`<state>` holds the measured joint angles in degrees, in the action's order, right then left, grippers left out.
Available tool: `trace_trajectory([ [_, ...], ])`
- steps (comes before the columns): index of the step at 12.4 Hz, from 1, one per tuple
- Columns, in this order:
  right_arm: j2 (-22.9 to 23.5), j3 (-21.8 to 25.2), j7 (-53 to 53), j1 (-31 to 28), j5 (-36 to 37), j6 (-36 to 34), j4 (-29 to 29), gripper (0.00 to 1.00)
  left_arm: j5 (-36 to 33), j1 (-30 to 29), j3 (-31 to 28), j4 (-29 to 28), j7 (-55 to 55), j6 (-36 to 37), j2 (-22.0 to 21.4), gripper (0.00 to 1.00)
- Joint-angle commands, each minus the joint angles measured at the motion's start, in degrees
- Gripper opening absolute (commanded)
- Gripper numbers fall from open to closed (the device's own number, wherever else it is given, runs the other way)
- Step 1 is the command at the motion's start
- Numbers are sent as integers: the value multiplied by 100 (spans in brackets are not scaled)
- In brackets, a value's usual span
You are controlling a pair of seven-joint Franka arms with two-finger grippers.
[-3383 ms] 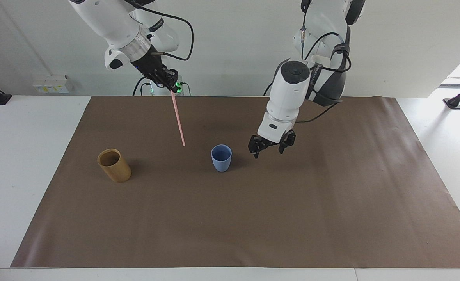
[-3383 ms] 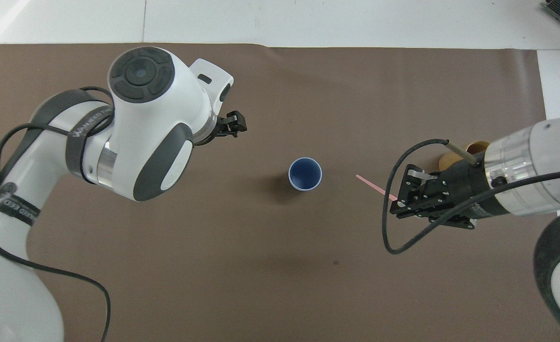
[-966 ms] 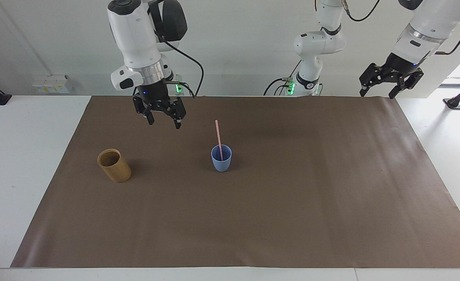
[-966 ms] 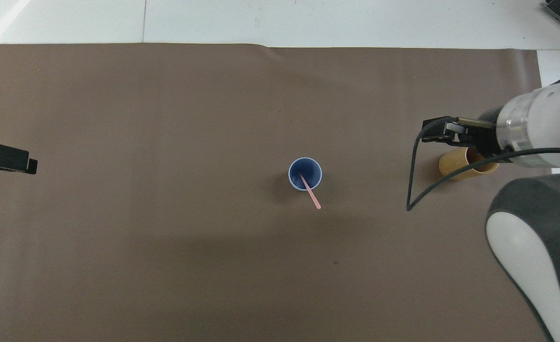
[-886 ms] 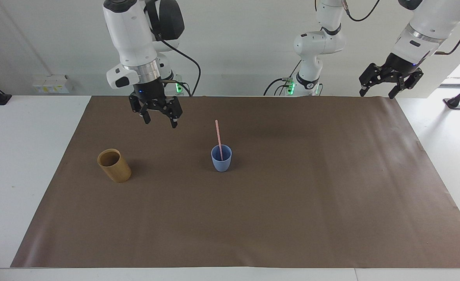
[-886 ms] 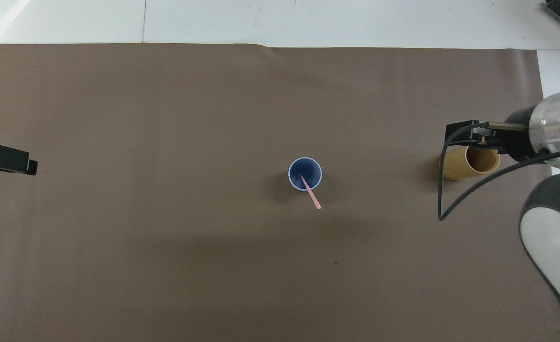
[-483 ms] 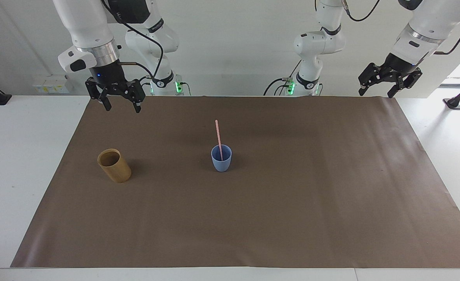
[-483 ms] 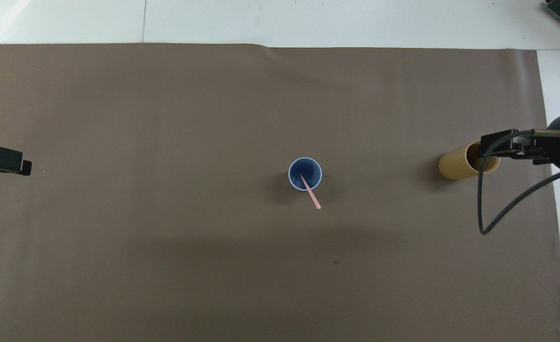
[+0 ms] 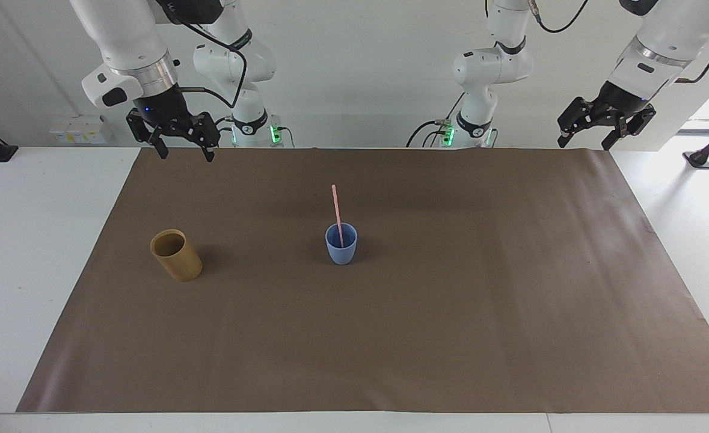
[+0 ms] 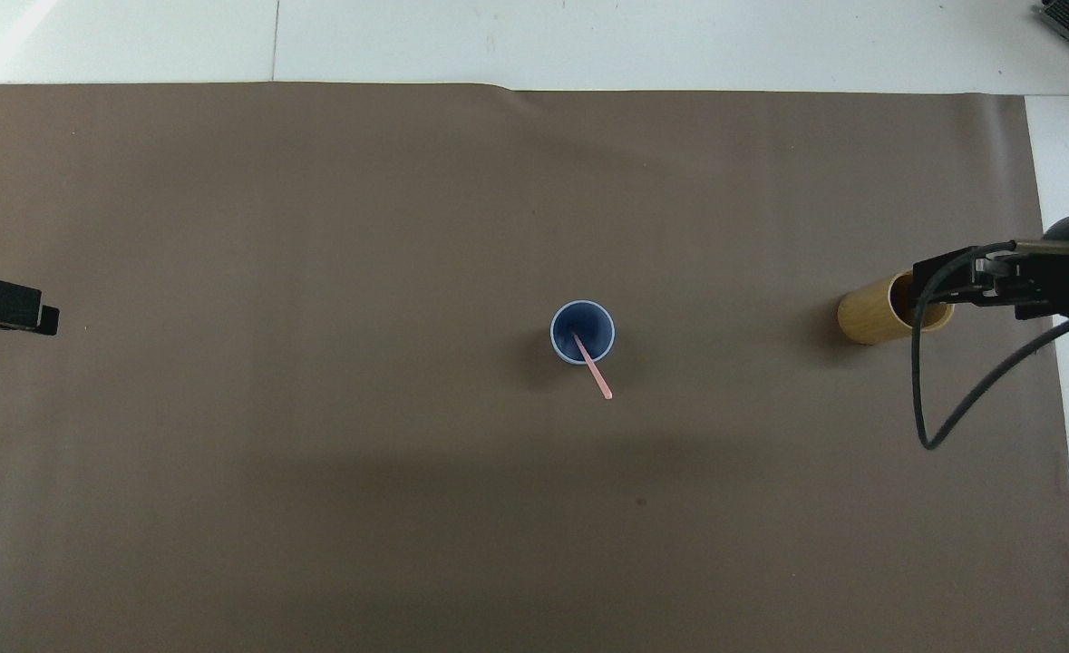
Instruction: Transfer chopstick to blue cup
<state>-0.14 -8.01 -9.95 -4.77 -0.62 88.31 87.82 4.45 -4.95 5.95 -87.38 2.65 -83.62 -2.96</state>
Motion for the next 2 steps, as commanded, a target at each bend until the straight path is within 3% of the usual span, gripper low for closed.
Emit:
trace_trajectory([
  [1,251,80,90,73,114,-200,-388,100,82,-32,2,28,-54,109,-64,100],
  [2,233,123,73,64,71,-148,-379,100,82,-32,2,28,-54,109,-64,100],
])
